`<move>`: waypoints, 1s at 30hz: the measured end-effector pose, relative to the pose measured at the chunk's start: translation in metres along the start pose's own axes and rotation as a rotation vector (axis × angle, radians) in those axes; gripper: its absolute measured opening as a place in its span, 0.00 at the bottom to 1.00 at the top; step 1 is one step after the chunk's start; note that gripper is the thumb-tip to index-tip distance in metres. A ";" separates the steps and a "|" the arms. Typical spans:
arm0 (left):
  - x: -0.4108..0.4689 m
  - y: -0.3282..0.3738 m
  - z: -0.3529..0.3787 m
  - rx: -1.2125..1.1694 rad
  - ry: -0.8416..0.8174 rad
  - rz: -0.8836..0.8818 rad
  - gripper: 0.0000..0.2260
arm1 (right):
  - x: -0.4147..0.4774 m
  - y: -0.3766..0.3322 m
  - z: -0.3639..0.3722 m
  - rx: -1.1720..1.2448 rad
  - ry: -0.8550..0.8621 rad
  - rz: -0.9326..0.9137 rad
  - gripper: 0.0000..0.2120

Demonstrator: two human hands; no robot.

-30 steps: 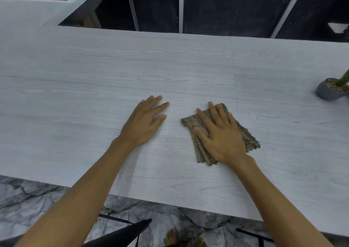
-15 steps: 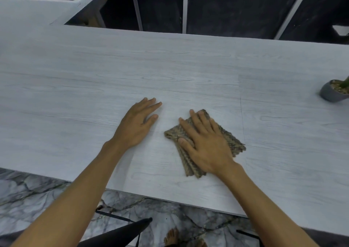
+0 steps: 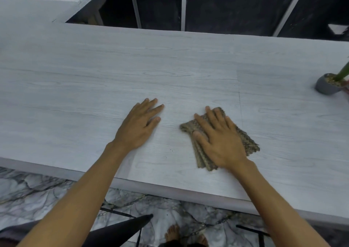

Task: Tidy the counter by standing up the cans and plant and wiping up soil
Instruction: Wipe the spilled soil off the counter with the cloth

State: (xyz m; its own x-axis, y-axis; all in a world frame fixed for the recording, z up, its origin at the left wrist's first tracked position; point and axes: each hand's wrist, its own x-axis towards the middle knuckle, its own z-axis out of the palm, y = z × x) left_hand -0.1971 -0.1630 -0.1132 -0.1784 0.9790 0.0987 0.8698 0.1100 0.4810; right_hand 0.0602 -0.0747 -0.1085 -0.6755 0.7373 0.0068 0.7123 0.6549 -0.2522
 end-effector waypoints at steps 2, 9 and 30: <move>0.000 0.001 -0.001 -0.020 0.002 0.000 0.21 | 0.021 0.007 -0.004 0.016 -0.007 0.098 0.33; -0.004 -0.005 -0.002 -0.031 0.007 0.028 0.20 | 0.016 -0.048 0.011 0.026 -0.026 -0.076 0.29; -0.006 -0.003 0.001 0.026 0.024 0.025 0.20 | -0.065 0.013 -0.005 0.017 0.234 0.357 0.25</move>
State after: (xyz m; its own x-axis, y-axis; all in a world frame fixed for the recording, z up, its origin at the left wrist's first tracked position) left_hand -0.1984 -0.1692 -0.1158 -0.1670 0.9772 0.1314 0.8856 0.0901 0.4556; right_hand 0.1146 -0.1129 -0.1074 -0.3239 0.9364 0.1346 0.8892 0.3500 -0.2946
